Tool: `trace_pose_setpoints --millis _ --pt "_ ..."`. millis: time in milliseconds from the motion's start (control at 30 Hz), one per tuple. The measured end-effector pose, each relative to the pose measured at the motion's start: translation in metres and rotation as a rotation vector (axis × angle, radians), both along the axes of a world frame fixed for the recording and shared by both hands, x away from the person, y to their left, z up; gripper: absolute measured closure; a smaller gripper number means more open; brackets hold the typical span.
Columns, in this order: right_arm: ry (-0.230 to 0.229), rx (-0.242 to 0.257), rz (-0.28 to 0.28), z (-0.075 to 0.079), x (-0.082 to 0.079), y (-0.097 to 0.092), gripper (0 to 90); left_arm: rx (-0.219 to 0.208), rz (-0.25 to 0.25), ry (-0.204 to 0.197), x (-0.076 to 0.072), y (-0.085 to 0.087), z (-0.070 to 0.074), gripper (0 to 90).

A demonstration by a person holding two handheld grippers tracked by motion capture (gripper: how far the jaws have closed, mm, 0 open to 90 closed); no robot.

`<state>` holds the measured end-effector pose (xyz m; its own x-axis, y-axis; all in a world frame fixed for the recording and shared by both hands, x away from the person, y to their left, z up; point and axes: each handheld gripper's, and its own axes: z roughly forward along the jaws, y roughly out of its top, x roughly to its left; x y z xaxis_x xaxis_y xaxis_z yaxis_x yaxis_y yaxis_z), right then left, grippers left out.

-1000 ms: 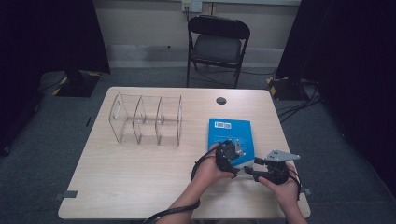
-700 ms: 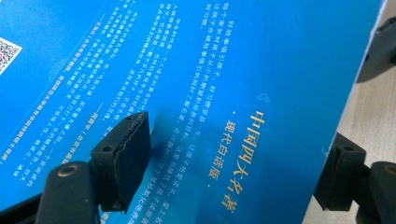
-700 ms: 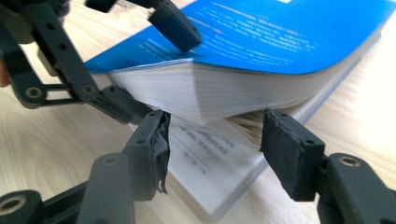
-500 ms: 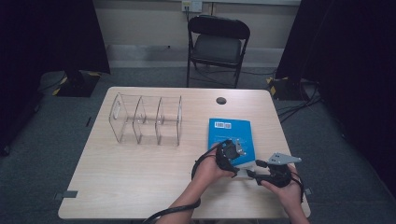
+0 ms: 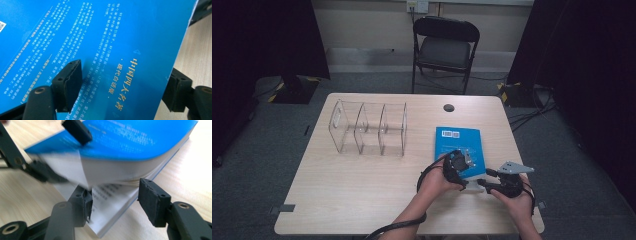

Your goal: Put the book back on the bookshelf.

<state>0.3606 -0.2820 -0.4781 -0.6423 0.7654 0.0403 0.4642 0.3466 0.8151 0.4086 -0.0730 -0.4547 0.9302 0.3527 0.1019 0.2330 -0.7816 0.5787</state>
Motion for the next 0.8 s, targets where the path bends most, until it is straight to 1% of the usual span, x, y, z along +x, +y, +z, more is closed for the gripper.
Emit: trace_pose_setpoints --millis 67,167,200,267,333,400,433,467,500,567,600,633,667,767,800 --pt "-0.003 -0.004 0.001 0.0006 -0.0001 0.0008 46.1 0.008 -0.009 0.007 0.0015 0.0011 0.0009 23.2" --pt "0.001 0.006 -0.001 0.0007 -0.0005 0.001 46.5 0.001 -0.011 0.009 0.0017 0.0013 0.0006 22.2" --pt "-0.006 0.004 0.002 0.0027 -0.0017 0.0015 47.1 -0.022 0.001 0.017 0.0012 0.0012 -0.0002 20.2" --pt "-0.011 -0.004 0.003 0.0042 -0.0024 0.0023 47.2 -0.046 0.013 0.023 0.0001 0.0015 -0.0014 18.7" --pt "-0.019 0.004 0.008 0.0062 -0.0034 0.0025 47.8 -0.02 -0.01 0.009 -0.0003 0.001 -0.0012 16.4" --pt "-0.019 0.003 0.009 0.0071 -0.0037 0.0025 47.8 -0.024 -0.006 0.009 -0.0007 0.0005 -0.0016 15.6" --pt "-0.02 0.001 0.006 0.0074 -0.0042 0.003 48.3 -0.01 -0.01 0.0 -0.0004 0.0002 -0.0016 15.4" --pt "-0.02 0.001 0.006 0.0074 -0.0042 0.003 48.3 -0.025 0.005 -0.003 -0.0012 -0.0012 -0.0028 15.4" --pt "-0.015 0.01 0.0 0.0076 -0.0046 0.003 48.3 -0.02 0.003 -0.013 -0.0008 -0.0016 -0.003 15.4" --pt "-0.015 0.012 -0.001 0.0077 -0.0045 0.003 48.3 -0.016 0.007 -0.014 -0.0005 -0.0023 -0.003 15.7" --pt "-0.013 0.013 -0.003 0.0082 -0.0048 0.0035 48.3 -0.007 0.004 -0.025 0.0 -0.003 -0.0029 16.2" --pt "-0.013 0.015 -0.005 0.0082 -0.0049 0.0037 48.4 -0.007 0.004 -0.025 0.0 -0.003 -0.0029 17.3" --pt "-0.012 0.02 -0.006 0.0083 -0.0049 0.0037 48.6 -0.014 0.022 -0.029 0.0 -0.0032 -0.0025 19.6" --pt "-0.008 0.027 -0.01 0.0082 -0.0048 0.0035 48.6 -0.011 0.016 -0.029 0.0011 -0.0029 -0.0021 21.2" --pt "-0.006 0.035 -0.015 0.008 -0.0047 0.0037 48.6 -0.003 0.007 -0.036 0.0013 -0.0033 -0.0021 21.2"
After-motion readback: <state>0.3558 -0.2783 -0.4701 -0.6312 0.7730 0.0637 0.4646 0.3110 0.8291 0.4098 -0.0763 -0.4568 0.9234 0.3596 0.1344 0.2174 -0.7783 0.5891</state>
